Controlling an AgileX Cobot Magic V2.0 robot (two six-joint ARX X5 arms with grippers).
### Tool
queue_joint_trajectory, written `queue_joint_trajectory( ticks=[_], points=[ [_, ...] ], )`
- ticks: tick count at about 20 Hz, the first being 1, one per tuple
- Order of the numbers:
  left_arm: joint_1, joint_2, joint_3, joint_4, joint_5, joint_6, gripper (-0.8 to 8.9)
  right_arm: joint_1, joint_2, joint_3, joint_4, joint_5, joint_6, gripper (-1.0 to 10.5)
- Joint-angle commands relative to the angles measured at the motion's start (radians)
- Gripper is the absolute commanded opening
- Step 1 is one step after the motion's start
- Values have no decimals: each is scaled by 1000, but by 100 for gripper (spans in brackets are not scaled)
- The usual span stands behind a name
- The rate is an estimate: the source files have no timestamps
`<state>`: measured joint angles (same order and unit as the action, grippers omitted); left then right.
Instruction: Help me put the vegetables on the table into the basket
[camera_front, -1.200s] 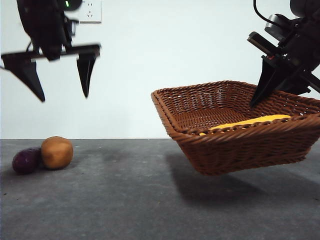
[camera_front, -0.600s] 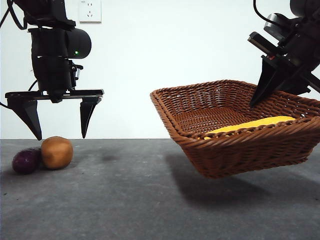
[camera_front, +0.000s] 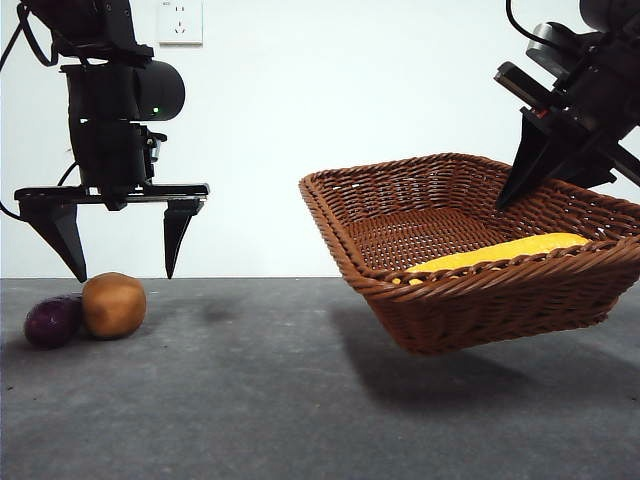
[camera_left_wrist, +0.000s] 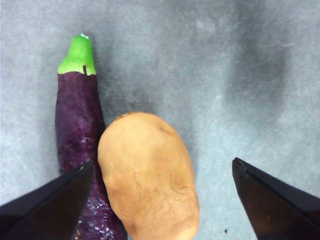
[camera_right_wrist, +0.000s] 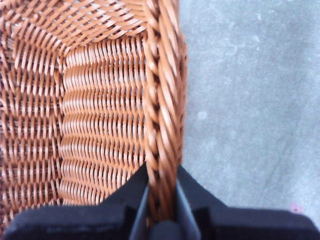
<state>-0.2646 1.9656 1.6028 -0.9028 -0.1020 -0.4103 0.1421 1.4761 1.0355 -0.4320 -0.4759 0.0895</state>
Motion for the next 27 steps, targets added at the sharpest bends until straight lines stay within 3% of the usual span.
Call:
queue_joint_trajectory(
  ticks=[1,5,6,9,11,13,16,22,27],
  points=[
    [0,37,-5,-4,-3,-8,463,1,-10,4,16,-14,4,-8],
    [-12,66,-5,9,-3,-8,461,1,-10,4,16,-14,2,-8],
    [-12,66,-5,14,-3,-8,410,1,-10,4,20,-14,3,-8],
    [-12,66,-5,26,8,-3,91,1,-10,4,23,-14,2,-8],
    [-14,66,-5,50,34,3,-8,1,-10,4,29,-14,3,-8],
    [-16,66,-5,68,53,7,-8,1,-10,4,28,-14,3,-8],
    [-16,56,-4,121,163,80,-8,1,-9,4,20,14,3,-8],
    [-43,-133,-4,132,325,365,-7,3,18,3,-18,37,45,-8],
    [-200,-336,-6,85,354,552,-6,62,54,3,-10,38,125,-8]
  ],
)
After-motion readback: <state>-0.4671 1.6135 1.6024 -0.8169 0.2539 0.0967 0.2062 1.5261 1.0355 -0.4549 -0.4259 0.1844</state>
